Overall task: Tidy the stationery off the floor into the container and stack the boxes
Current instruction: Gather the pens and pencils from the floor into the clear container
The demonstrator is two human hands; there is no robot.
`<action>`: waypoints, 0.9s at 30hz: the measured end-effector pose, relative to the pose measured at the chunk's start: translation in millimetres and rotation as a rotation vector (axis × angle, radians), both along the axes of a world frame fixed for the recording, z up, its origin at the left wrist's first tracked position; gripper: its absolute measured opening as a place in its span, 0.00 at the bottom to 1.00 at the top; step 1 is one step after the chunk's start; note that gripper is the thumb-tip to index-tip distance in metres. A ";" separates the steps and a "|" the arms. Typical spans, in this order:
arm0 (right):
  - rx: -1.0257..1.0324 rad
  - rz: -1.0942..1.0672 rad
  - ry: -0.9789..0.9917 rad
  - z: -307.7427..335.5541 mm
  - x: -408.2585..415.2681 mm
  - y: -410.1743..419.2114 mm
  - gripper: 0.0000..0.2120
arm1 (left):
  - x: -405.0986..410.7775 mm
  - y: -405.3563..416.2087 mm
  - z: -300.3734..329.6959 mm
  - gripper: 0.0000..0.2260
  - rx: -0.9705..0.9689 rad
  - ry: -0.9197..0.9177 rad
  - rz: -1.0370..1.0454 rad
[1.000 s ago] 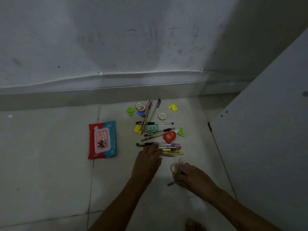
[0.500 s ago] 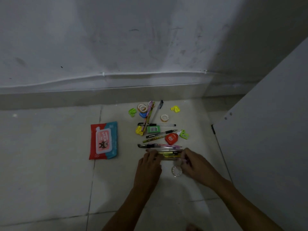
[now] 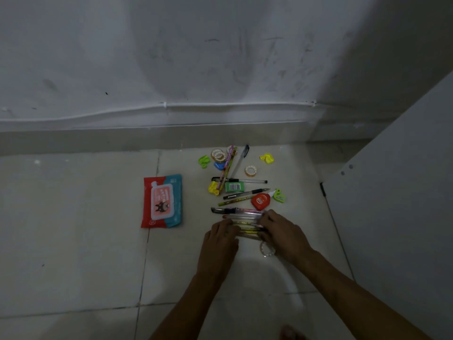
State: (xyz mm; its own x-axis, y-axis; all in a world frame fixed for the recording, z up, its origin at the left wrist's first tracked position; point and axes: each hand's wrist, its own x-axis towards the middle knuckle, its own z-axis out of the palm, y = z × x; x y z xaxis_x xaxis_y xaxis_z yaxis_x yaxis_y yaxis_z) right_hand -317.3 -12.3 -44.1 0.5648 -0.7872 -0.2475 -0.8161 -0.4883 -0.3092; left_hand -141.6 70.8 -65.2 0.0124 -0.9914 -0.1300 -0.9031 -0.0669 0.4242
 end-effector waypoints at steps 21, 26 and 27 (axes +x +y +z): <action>-0.034 0.193 0.207 5.6 30.6 11.6 0.14 | 5.8 -1.2 -3.9 0.08 0.014 -0.022 0.021; -0.066 0.180 0.189 11.4 31.9 10.6 0.10 | 10.9 -4.3 0.2 0.08 0.049 0.051 0.048; -0.070 0.178 0.178 12.7 32.3 11.0 0.10 | 12.0 -4.8 1.6 0.08 0.059 0.077 0.065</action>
State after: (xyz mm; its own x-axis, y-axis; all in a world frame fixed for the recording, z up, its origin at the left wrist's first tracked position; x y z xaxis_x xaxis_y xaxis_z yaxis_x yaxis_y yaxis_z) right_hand -285.0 -1.3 -31.4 0.6487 -0.6979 -0.3035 -0.7537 -0.6446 -0.1286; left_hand -129.6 66.0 -63.7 0.0642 -0.9795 -0.1909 -0.8608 -0.1511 0.4859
